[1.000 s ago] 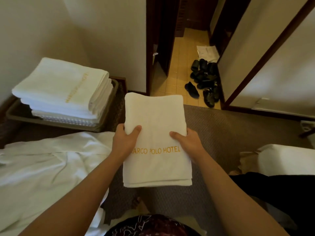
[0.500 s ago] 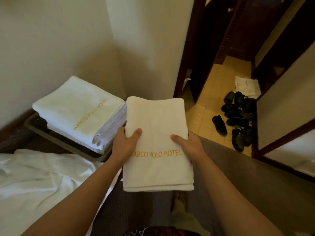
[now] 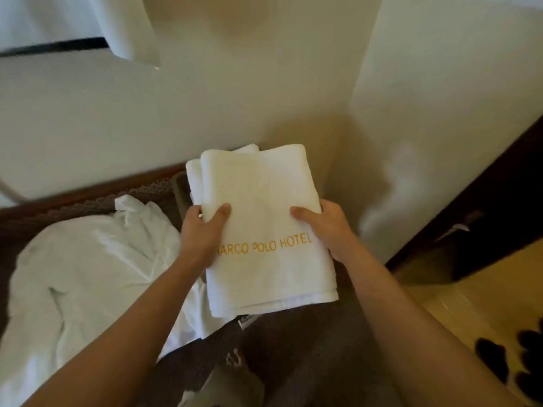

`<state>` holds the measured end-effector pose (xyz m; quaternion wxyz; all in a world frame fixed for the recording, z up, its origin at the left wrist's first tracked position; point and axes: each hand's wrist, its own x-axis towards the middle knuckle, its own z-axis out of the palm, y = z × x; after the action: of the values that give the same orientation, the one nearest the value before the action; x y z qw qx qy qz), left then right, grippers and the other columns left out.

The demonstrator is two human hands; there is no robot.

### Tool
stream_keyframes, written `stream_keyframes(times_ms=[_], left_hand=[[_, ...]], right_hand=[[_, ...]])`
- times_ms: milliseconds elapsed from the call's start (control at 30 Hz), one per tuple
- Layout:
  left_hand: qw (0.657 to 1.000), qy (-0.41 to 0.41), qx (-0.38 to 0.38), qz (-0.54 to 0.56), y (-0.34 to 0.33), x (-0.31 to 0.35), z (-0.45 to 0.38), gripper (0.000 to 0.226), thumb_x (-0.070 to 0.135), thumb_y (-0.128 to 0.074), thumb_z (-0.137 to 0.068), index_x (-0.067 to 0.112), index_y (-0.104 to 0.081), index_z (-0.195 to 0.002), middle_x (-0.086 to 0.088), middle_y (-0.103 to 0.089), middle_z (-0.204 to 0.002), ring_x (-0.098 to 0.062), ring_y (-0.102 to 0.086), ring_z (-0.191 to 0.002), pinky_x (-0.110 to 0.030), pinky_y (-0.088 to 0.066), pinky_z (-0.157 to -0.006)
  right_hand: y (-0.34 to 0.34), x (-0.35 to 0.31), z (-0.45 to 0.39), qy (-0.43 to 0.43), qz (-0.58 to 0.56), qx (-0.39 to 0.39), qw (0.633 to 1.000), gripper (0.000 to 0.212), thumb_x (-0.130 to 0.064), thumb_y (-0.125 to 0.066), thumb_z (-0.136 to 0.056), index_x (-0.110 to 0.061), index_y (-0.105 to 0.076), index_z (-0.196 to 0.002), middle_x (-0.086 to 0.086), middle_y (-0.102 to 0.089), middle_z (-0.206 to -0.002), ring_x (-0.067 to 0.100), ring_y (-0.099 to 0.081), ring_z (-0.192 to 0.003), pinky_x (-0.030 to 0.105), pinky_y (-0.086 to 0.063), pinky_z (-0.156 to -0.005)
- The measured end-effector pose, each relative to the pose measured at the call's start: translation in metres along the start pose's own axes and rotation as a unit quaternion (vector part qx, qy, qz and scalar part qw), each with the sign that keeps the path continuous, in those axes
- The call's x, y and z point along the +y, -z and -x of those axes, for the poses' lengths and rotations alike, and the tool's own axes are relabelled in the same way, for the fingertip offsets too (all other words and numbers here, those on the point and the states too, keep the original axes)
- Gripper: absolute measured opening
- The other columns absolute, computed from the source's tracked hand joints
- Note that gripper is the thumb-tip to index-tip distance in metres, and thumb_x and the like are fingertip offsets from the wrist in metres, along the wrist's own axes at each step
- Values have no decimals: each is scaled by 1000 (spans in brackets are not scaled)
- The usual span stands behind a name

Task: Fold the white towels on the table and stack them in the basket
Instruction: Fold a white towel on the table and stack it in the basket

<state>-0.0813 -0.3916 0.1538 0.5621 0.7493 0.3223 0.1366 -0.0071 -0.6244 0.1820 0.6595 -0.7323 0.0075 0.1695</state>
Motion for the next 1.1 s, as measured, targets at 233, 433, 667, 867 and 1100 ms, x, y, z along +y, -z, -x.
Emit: stream_keyframes(times_ms=[233, 433, 667, 867, 1100], left_hand=[[997, 33, 67, 27, 25, 21, -92, 51, 55, -70, -89, 15, -58, -118, -3, -69, -107, -19, -69, -89, -36, -56, -67], [993, 74, 56, 72, 24, 36, -158, 63, 64, -70, -82, 16, -60, -121, -4, -71, -109, -24, -72, -93, -47, -62, -81], [978, 195, -54, 59, 3, -35, -159, 74, 73, -70, -75, 19, -61, -126, -5, -75, -114, -24, -75, -95, -48, -62, -84], [984, 176, -13, 10, -1, -49, -117, 62, 68, -69, -83, 21, -58, -123, 4, -71, -111, -18, -70, -99, -41, -59, -87], [990, 128, 52, 20, -19, -30, -88, 43, 54, -69, -91, 23, -56, -118, 8, -67, -108, -15, -66, -98, -35, -56, -83]], right_hand=[[-56, -51, -104, 12, 34, -72, 997, 15, -18, -79, -88, -9, -72, -98, 5, -79, -83, 24, -77, -73, 34, -60, -58], [-76, -71, -176, -8, 35, -79, 996, 17, -19, -78, -89, -5, -73, -98, 7, -78, -80, 21, -75, -67, 31, -60, -55], [-60, -1, -211, -163, 111, -149, 969, 44, -39, -76, -90, -7, -69, -121, 7, -79, -105, 24, -76, -95, 40, -60, -82], [-40, 4, -198, -198, 105, -238, 945, 45, -46, -81, -84, -23, -70, -121, -4, -78, -111, 20, -73, -106, 45, -57, -95], [-31, -1, -186, -103, 41, -248, 962, 37, -34, -73, -94, -19, -67, -127, 0, -76, -116, 21, -73, -107, 46, -56, -99]])
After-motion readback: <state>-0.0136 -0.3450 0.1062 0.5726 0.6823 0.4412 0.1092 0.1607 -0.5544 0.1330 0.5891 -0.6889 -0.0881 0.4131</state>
